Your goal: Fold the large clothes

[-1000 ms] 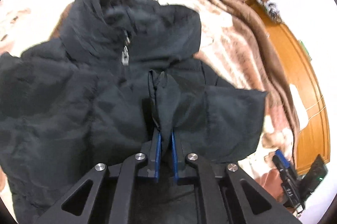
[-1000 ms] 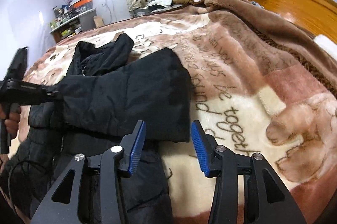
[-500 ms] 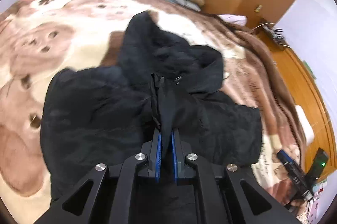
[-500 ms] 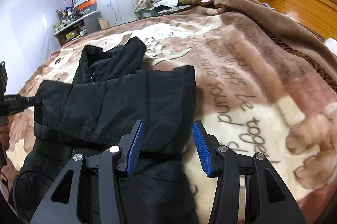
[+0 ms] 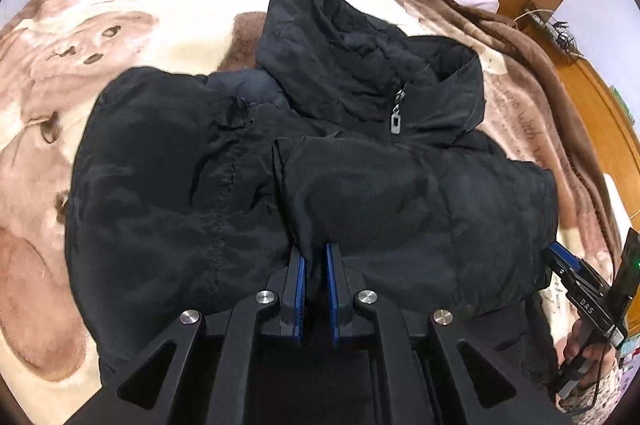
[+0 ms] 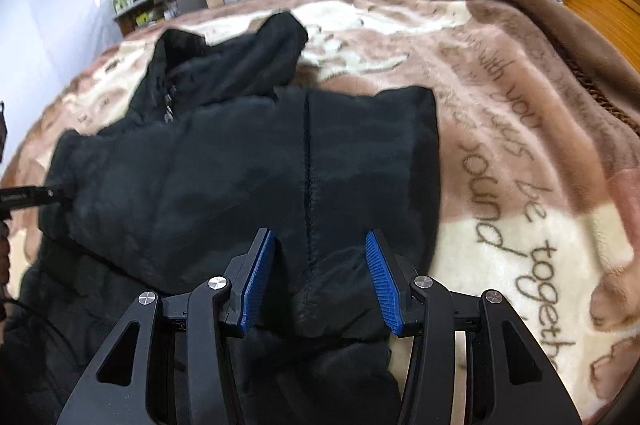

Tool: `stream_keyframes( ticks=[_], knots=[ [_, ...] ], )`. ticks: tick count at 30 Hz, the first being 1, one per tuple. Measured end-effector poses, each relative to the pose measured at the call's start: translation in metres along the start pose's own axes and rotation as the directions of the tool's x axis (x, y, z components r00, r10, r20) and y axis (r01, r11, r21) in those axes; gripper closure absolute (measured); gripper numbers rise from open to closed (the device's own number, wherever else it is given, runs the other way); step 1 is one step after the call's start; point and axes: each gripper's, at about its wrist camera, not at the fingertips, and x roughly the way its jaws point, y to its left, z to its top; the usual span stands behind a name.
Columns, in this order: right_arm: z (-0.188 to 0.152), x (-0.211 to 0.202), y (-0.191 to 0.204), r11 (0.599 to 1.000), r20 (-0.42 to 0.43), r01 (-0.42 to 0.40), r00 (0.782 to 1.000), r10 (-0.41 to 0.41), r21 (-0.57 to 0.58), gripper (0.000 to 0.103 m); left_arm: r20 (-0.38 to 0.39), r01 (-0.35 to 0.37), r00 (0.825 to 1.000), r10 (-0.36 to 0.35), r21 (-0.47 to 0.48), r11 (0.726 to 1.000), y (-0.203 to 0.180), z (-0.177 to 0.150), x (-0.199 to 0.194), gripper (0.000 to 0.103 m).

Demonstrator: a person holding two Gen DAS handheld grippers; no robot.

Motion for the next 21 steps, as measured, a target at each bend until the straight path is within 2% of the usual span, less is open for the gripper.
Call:
stream_keyframes(
  ticks=[5, 12, 14, 17, 19, 21],
  knots=[
    [-0.006, 0.021, 0.001, 1.0, -0.046, 0.012, 0.999, -0.013, -0.024, 0.054, -0.009, -0.011, 1.0, 0.011, 0.017, 1.0, 0.0, -0.003, 0.009, 0.091],
    [-0.004, 0.023, 0.002, 1.0, -0.064, 0.024, 0.998, -0.025, -0.017, 0.054, -0.017, -0.027, 0.999, 0.028, 0.041, 0.999, -0.004, -0.003, 0.005, 0.09],
    [-0.002, 0.003, 0.001, 1.0, -0.022, 0.028, 0.999, -0.028, 0.012, 0.053, -0.015, -0.015, 1.0, 0.015, 0.034, 0.999, -0.004, -0.003, -0.008, 0.089],
    [0.0, -0.038, -0.003, 0.999, 0.054, 0.005, 0.999, -0.008, 0.051, 0.049, 0.009, -0.011, 1.0, 0.011, 0.088, 0.996, -0.011, -0.006, -0.038, 0.083],
    [0.001, -0.067, -0.004, 0.999, 0.084, 0.002, 0.996, -0.007, 0.053, 0.048, 0.026, -0.024, 0.999, 0.021, 0.097, 0.995, -0.012, -0.009, -0.064, 0.069],
    [0.001, -0.107, -0.005, 0.999, 0.128, 0.017, 0.992, -0.021, 0.037, 0.048, 0.071, -0.02, 0.997, 0.012, 0.112, 0.993, -0.014, -0.013, -0.099, 0.059]
  ],
)
